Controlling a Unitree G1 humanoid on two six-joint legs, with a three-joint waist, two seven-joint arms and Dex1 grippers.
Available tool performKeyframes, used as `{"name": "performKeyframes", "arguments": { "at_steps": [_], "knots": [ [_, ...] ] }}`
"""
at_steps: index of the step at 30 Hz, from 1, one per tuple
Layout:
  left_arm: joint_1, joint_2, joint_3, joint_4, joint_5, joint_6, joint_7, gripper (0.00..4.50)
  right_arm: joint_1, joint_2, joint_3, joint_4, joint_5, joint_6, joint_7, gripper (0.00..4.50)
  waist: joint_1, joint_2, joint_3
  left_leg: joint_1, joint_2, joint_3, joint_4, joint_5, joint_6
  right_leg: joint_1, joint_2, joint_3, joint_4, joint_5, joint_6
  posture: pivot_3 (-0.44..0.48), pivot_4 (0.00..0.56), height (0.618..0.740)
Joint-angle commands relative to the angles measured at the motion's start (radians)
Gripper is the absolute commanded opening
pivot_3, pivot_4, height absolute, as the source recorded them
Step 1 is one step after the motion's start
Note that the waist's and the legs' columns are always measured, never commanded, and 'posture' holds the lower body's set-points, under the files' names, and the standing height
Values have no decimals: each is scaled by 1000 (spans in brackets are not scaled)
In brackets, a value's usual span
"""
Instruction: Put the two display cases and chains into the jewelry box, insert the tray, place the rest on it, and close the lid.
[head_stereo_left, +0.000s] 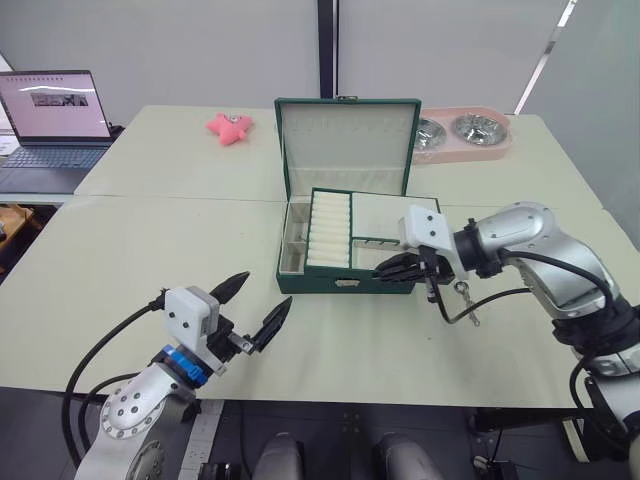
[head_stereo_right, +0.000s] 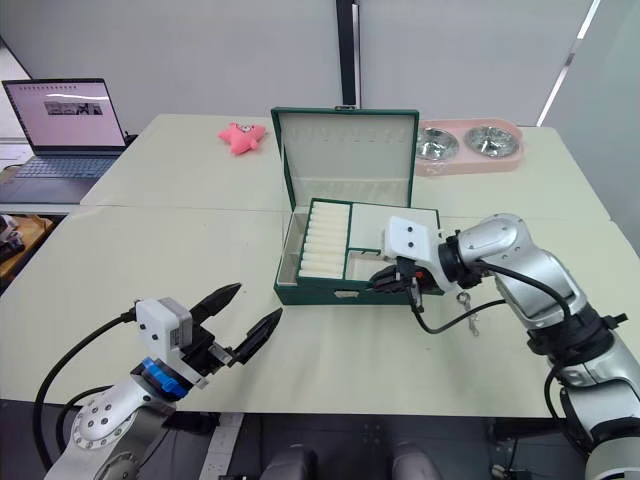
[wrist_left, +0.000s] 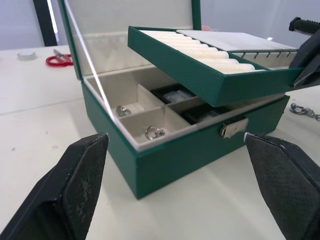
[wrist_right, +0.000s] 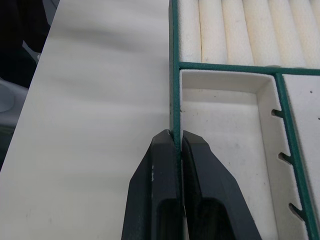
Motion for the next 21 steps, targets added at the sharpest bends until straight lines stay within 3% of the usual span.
{"name": "performKeyframes", "arguments": {
  "at_steps": [1, 21],
  "knots": [
    [30, -16, 27, -55, -6, -42, 21, 4500, -59, 38, 18, 17, -37, -18, -10, 7, 1, 0, 0, 0, 0, 0, 0, 0, 0, 0, 0, 0, 0, 0, 0, 0, 150, 740],
    [36, -25, 10, -60, 0, -60, 67, 4500, -166, 169, 65, 187, -142, 7, -24, 7, 0, 0, 0, 0, 0, 0, 0, 0, 0, -1, 0, 0, 0, 0, 0, 0, 150, 740]
  ]
}}
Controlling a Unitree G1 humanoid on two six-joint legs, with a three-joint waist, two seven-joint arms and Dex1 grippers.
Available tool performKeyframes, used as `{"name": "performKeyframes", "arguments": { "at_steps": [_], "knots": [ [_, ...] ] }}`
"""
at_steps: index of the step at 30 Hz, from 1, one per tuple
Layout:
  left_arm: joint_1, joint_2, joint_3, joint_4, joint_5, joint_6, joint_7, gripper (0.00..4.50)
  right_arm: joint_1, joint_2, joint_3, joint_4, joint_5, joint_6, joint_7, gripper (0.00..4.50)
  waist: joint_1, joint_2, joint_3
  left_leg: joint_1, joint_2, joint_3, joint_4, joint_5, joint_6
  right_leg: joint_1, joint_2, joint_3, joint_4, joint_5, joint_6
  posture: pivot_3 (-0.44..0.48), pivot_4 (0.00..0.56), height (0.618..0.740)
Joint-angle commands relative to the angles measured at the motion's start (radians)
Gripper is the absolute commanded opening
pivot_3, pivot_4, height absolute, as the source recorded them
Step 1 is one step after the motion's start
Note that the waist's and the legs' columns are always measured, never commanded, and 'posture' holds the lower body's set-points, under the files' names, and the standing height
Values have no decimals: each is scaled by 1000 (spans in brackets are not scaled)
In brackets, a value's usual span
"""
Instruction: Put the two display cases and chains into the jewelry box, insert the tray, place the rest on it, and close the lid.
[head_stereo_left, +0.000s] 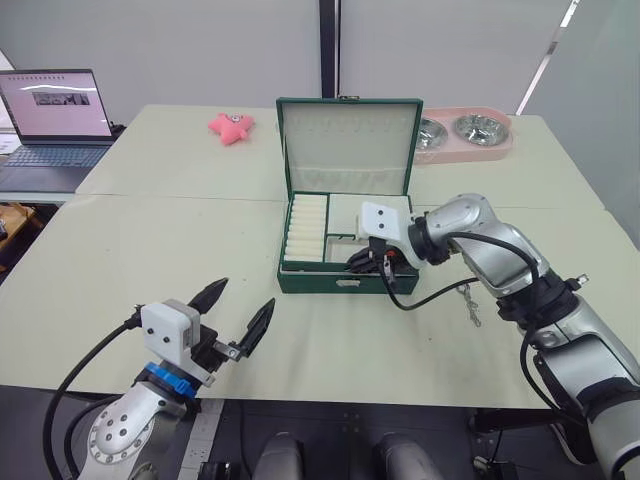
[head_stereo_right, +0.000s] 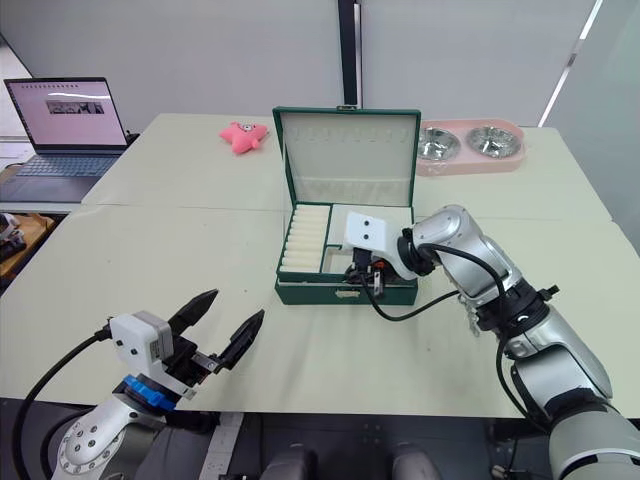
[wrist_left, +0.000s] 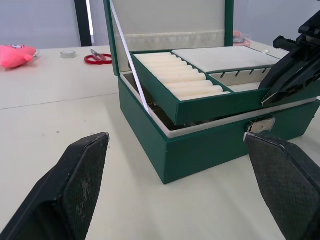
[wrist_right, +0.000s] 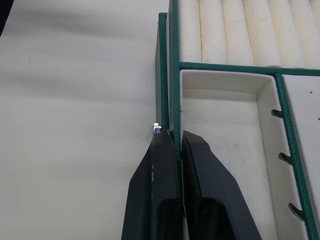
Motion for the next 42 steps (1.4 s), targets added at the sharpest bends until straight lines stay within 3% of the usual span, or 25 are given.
{"name": "performKeyframes", "arguments": {
  "at_steps": [1, 42],
  "knots": [
    [-12, 9, -1, -39, -3, -2, 9, 4500, -45, 11, -10, -14, -13, 0, 0, 7, 0, 0, 0, 0, 0, 0, 0, 0, 0, 0, 0, 0, 0, 0, 0, 0, 150, 740],
    [-5, 4, -27, -19, 5, -18, 0, 4500, -64, 79, -24, 188, -56, -184, 82, 7, -17, 0, 0, 0, 0, 0, 0, 0, 0, 0, 0, 0, 0, 0, 0, 0, 150, 740]
  ]
}}
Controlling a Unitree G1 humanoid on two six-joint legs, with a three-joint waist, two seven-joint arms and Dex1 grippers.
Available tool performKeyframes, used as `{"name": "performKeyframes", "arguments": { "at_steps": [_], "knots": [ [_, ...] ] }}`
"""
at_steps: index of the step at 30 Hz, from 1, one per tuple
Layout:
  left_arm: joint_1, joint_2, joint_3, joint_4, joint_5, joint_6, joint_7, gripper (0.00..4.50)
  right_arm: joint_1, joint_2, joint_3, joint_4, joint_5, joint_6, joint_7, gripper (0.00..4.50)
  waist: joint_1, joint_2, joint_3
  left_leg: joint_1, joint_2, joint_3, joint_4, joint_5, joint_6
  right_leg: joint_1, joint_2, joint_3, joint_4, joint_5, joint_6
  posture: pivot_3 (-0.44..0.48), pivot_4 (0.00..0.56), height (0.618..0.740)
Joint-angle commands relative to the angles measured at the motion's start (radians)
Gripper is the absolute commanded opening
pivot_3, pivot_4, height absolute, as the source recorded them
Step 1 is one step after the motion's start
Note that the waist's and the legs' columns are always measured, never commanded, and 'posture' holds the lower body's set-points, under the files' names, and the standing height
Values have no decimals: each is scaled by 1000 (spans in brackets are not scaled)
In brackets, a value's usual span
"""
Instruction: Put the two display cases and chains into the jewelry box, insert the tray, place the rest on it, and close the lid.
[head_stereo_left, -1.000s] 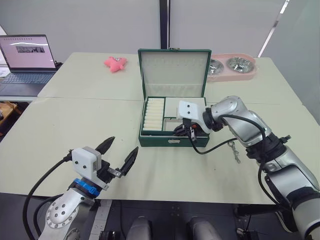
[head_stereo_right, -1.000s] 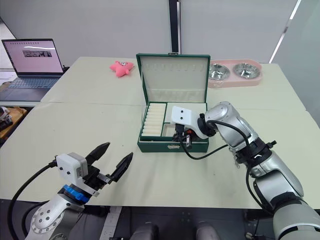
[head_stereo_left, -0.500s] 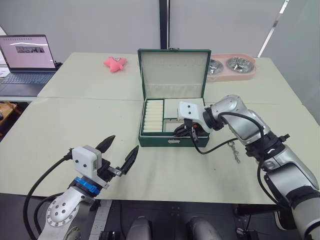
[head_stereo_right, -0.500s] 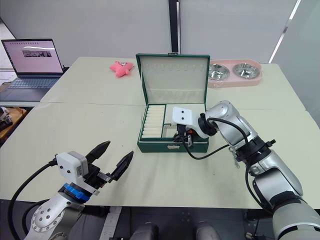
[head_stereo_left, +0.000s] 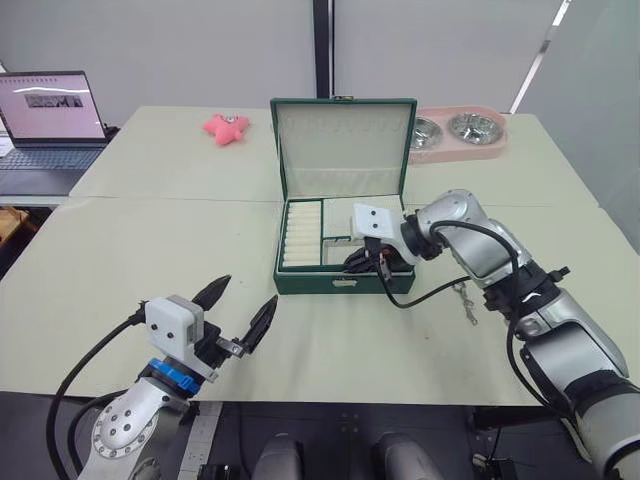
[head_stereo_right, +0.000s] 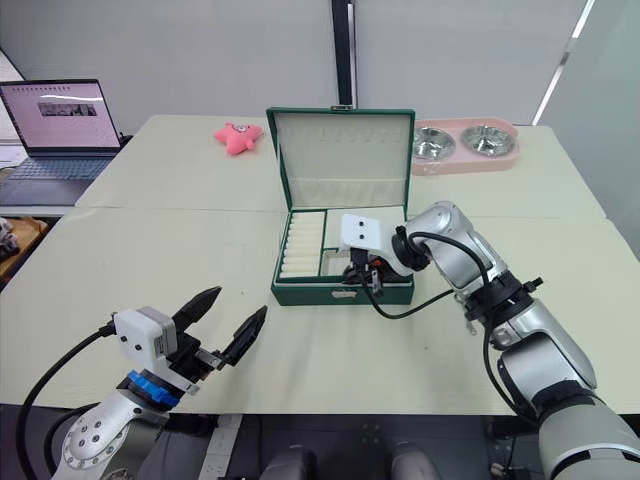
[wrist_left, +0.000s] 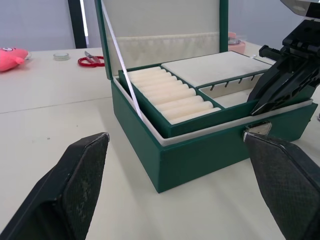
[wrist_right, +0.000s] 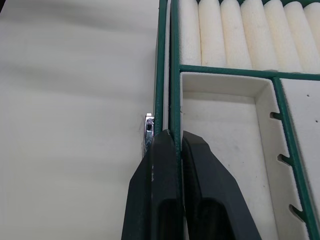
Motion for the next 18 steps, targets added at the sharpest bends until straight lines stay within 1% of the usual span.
{"name": "performKeyframes", "arguments": {
  "at_steps": [1, 8, 18],
  "knots": [
    [7, -2, -7, -16, 6, -31, -8, 4500, -17, 17, -34, 13, 5, -41, -5, 7, -4, 0, 0, 0, 0, 0, 0, 0, 0, 0, 0, 0, 0, 0, 0, 0, 150, 740],
    [4, 0, -6, -7, 7, -38, -12, 4500, -14, 29, -59, 38, 13, -72, -5, 7, -6, 0, 0, 0, 0, 0, 0, 0, 0, 0, 0, 0, 0, 0, 0, 0, 150, 740],
    [-4, 4, -5, 5, 7, -43, -20, 4500, 8, 31, -49, 52, 2, -77, 4, 7, -6, 0, 0, 0, 0, 0, 0, 0, 0, 0, 0, 0, 0, 0, 0, 0, 150, 740]
  ]
}}
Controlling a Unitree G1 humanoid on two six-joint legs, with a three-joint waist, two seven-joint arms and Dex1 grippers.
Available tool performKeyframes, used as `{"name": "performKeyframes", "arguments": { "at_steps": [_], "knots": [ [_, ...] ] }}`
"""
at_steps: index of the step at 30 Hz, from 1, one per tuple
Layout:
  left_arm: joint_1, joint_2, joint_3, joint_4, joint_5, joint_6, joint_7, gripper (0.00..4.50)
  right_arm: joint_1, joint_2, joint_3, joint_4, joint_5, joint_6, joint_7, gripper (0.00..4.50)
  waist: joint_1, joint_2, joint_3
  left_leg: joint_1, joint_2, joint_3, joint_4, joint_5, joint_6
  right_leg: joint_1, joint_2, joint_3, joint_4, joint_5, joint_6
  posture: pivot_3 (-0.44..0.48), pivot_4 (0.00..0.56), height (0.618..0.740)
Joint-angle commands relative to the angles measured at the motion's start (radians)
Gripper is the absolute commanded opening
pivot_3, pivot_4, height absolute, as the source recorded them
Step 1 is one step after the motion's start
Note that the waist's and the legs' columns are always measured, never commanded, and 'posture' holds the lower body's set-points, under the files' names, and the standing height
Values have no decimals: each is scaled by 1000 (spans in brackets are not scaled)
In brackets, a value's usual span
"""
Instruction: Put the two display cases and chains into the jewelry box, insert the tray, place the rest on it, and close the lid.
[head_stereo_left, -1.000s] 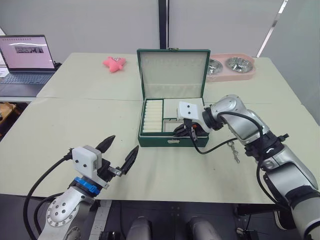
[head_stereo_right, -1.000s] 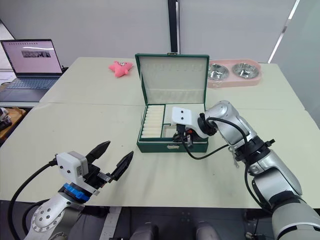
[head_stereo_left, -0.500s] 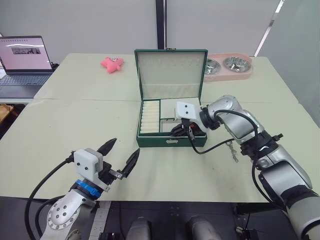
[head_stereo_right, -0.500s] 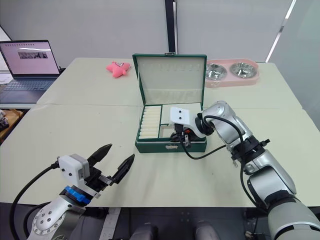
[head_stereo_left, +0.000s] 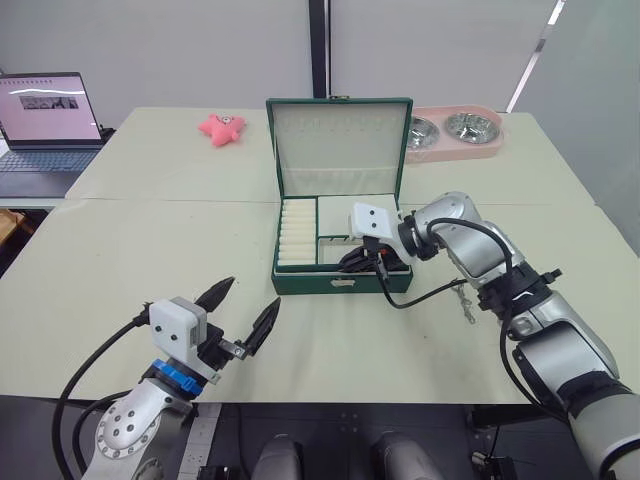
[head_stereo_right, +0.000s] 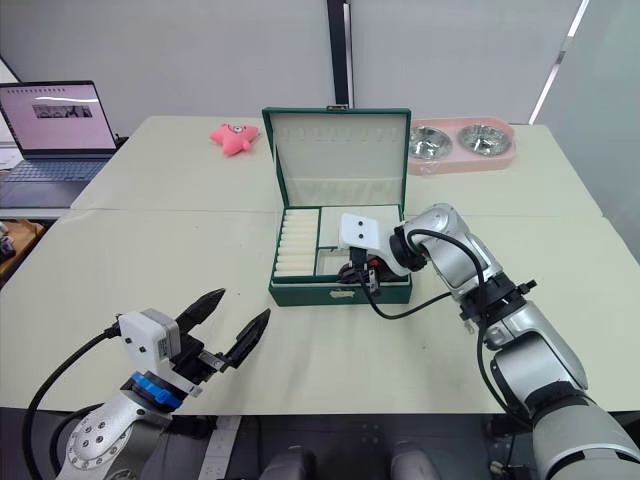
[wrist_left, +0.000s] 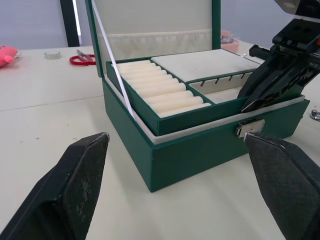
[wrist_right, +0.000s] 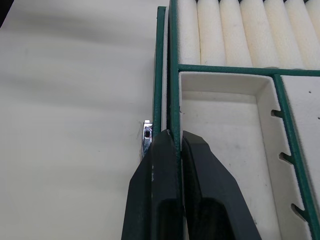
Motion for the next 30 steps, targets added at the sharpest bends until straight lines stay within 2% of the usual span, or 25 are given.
{"name": "performKeyframes", "arguments": {
  "at_steps": [1, 9, 11, 17, 21, 25, 30],
  "knots": [
    [-1, 5, 4, -20, 2, -25, -6, 4500, 3, 2, -20, -3, 1, -13, 2, 7, 0, 0, 0, 0, 0, 0, 0, 0, 0, 0, 0, 0, 0, 0, 0, 0, 150, 740],
    [-3, 4, 2, -12, 5, -31, -9, 4500, 5, 8, -23, -3, 2, -4, 1, 7, 0, 0, 0, 0, 0, 0, 0, 0, 0, 0, 0, 0, 0, 0, 0, 0, 150, 740],
    [-7, 3, 1, -6, 6, -34, -10, 4500, 3, 14, -26, -1, 4, 6, -4, 614, 0, 0, 0, 0, 0, 0, 0, 0, 0, 0, 0, 0, 0, 0, 0, 0, 150, 740],
    [-15, 3, -1, 3, 10, -39, -12, 4500, -1, 30, -36, 1, 6, 34, -18, 1959, 0, 0, 0, 0, 0, 0, 0, 0, 0, 0, 0, 0, 0, 0, 0, 0, 150, 740],
    [-16, 5, -2, 6, 10, -41, -13, 4500, -4, 27, -44, -4, 9, 36, -25, 3078, 0, 0, 0, 0, 0, 0, 0, 0, 0, 0, 0, 0, 0, 0, 0, 0, 150, 740],
    [-17, 7, -1, 8, 10, -42, -15, 4500, -6, 24, -101, -38, 62, 65, -18, 4462, 0, 0, 0, 0, 0, 0, 0, 0, 0, 0, 0, 0, 0, 0, 0, 0, 150, 740],
    [-16, 6, 1, 8, 9, -42, -21, 4500, 21, 31, -188, -41, 118, 60, -68, 4486, 0, 0, 0, 0, 0, 0, 0, 0, 0, 0, 0, 0, 0, 0, 0, 0, 150, 740]
  ]
}}
